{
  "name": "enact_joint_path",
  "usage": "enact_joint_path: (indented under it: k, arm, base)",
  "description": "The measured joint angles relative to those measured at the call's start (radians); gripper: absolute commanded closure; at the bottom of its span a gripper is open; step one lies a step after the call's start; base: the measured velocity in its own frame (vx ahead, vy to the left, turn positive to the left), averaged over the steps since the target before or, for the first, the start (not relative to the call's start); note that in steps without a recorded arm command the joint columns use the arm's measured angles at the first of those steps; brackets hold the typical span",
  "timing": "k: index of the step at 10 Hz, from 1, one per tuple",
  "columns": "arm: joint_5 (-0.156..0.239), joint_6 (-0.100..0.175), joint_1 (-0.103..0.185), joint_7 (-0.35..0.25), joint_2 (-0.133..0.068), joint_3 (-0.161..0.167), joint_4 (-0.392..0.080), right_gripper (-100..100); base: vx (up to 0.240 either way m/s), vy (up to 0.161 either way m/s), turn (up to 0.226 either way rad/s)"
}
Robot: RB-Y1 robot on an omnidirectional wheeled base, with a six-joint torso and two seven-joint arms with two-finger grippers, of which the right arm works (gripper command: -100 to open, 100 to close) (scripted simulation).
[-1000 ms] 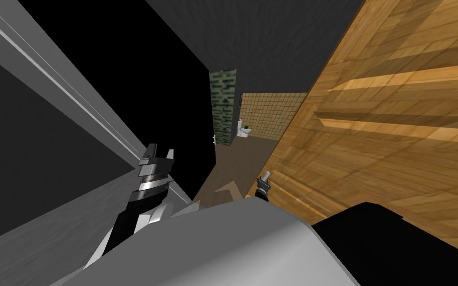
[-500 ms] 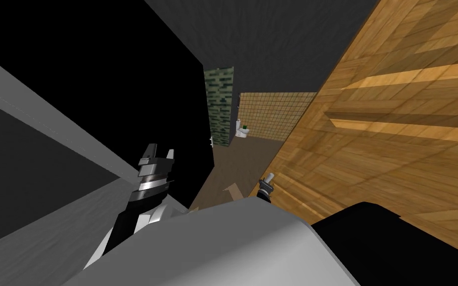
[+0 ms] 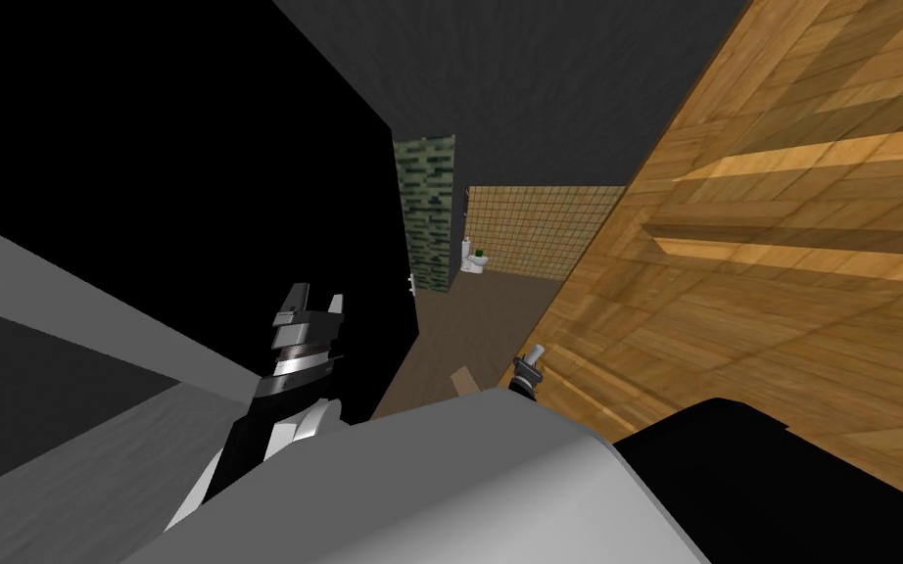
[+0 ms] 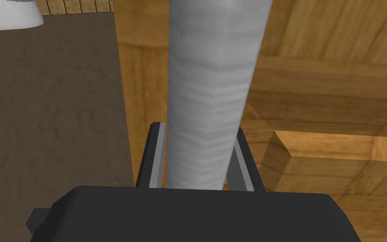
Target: Push the door open
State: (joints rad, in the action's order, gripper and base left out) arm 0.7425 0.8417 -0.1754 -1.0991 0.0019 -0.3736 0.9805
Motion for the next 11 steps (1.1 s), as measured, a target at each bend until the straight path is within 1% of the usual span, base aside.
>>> enact_joint_path:
  k: [1,2,3,5,6,7,8,9,10,11]
  arm:
    - [0.005,-0.002,0.001,0.001,-0.004,-0.007,-0.002,100]
    - [0.008,0.002,-0.002,-0.003,-0.01,-0.011,-0.006,100]
    - [0.012,0.004,-0.003,-0.001,-0.012,-0.018,-0.002,100]
    - [0.025,0.011,0.002,-0.006,-0.028,-0.034,-0.02,100]
    - [0.032,0.009,-0.002,0.001,-0.025,-0.044,-0.007,100]
    - [0.039,0.01,-0.002,0.007,-0.028,-0.055,-0.005,100]
    - [0.048,0.006,-0.012,0.012,-0.025,-0.067,0.008,100]
    - [0.055,0.009,-0.011,0.012,-0.029,-0.077,0.001,100]
    - [0.065,0.01,-0.003,0.017,-0.034,-0.092,-0.008,100]
    - [0.073,0.014,-0.005,0.017,-0.035,-0.103,-0.014,100]
  base:
    - [0.157,-0.109,-0.033]
    - [0.159,-0.107,-0.043]
    - [0.168,-0.101,-0.053]
    - [0.171,-0.144,-0.047]
    - [0.164,-0.097,-0.062]
    - [0.183,-0.108,-0.049]
    - [0.18,-0.111,-0.042]
    - [0.188,-0.11,-0.08]
    - [0.203,-0.145,-0.091]
    - [0.173,-0.143,-0.058]
